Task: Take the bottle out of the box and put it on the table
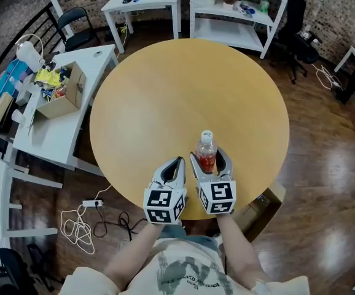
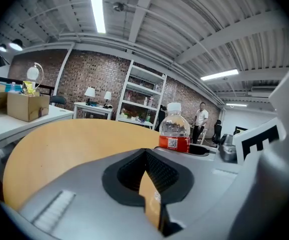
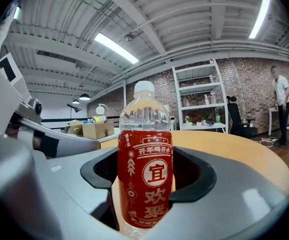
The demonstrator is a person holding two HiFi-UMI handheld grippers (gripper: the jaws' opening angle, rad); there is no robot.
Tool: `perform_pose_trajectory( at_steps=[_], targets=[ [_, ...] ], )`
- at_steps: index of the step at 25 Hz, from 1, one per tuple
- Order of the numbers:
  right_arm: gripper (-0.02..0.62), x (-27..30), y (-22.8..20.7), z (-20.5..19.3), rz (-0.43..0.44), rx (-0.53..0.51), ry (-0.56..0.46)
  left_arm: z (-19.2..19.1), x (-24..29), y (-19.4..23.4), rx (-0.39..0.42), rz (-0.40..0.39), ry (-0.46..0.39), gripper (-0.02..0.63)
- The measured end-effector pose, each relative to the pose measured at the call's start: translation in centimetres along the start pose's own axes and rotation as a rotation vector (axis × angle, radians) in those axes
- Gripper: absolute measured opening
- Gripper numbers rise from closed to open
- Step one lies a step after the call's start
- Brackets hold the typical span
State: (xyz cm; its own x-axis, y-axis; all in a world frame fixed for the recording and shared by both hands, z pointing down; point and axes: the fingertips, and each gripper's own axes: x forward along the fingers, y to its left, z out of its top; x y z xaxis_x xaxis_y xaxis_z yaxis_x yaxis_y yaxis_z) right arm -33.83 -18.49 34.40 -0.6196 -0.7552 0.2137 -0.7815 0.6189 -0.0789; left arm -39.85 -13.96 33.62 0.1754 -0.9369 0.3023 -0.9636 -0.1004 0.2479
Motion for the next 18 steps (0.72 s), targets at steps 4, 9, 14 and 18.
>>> perform_pose_trajectory(
  at_steps=[4, 9, 14, 18],
  targets=[
    [0.302, 2.8, 1.2, -0.7, -0.012, 0.002, -0.011, 0.2, 0.8, 2.0, 0.018, -0.006, 0.009, 0.0],
    [0.302, 4.4, 1.3, -0.6, -0.063, -0.007, -0.063, 0.5, 1.9, 2.5, 0.037, -0.036, 0.0, 0.0],
    [0.31, 3.7, 1.7, -0.6, -0.076, -0.044, -0.102, -0.1, 2.4, 2.6, 0.045, -0.054, 0.014, 0.0],
    [0.31, 2.7, 1.6, -1.1, -0.086, -0.032, -0.09, -0.4, 2.1, 2.1, 0.045, -0.067, 0.016, 0.0]
  ],
)
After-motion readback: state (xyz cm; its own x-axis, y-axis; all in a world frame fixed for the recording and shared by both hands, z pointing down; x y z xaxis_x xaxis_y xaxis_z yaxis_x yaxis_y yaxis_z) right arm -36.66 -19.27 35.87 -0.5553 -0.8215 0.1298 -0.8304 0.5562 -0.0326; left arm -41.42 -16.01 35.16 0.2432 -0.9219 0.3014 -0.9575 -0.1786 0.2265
